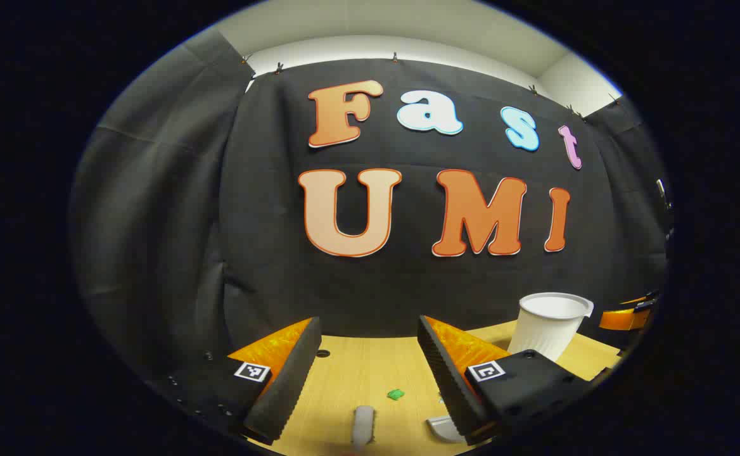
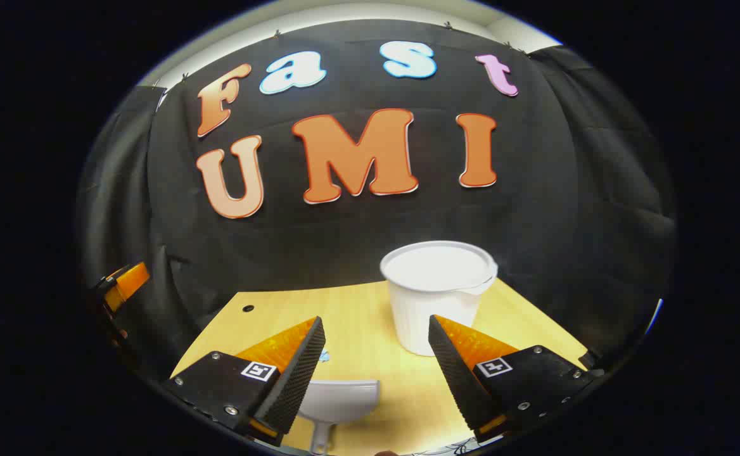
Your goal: Pick up the small broom and dustpan from the desktop, sweep the trash into the dustpan with the broom, and then empty the trash into the garbage bin.
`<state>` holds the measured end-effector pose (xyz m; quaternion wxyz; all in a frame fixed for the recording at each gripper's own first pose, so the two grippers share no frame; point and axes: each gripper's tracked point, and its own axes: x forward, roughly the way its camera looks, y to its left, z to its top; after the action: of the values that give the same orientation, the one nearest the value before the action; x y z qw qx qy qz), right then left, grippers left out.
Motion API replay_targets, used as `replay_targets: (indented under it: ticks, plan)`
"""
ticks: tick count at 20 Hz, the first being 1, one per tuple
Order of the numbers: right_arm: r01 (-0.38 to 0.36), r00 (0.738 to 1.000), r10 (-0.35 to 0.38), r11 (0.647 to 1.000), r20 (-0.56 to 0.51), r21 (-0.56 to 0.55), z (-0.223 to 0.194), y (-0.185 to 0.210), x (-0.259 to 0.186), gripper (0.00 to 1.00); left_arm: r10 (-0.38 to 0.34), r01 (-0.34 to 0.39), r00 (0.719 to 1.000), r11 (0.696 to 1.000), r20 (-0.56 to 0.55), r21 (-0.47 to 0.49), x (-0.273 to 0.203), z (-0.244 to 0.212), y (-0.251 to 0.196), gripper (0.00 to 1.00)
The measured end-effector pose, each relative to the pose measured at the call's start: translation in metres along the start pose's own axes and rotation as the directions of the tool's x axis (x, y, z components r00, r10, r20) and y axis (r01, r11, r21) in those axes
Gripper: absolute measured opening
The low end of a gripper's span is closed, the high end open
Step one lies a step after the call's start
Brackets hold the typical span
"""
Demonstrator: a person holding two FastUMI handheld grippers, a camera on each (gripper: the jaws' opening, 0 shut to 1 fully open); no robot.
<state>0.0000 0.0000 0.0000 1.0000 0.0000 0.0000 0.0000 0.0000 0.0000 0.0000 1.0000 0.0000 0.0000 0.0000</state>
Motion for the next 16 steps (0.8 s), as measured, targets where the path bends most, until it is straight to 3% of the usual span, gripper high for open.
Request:
replay_targets:
  ticks: [6, 13, 16]
  plan:
    - [-0.039, 0.999, 0.039, 0.998, -0.005, -0.043, 0.009, 0.045, 0.001, 0.99, 0.054, -0.054, 0.998, 0.999, -0.033, -0.006, 0.004, -0.013, 0.038, 0.96]
    - [-0.121, 0.993, 0.12, 0.991, -0.021, -0.052, 0.013, 0.067, 0.009, 0.99, 0.171, -0.172, 0.985, 0.984, 0.026, 0.05, -0.006, 0.017, 0.068, 0.97]
    - [-0.123, 0.992, 0.121, 0.99, -0.026, -0.076, 0.014, 0.074, 0.01, 0.98, 0.152, -0.152, 0.988, 0.988, 0.034, 0.028, -0.008, 0.022, 0.066, 0.98]
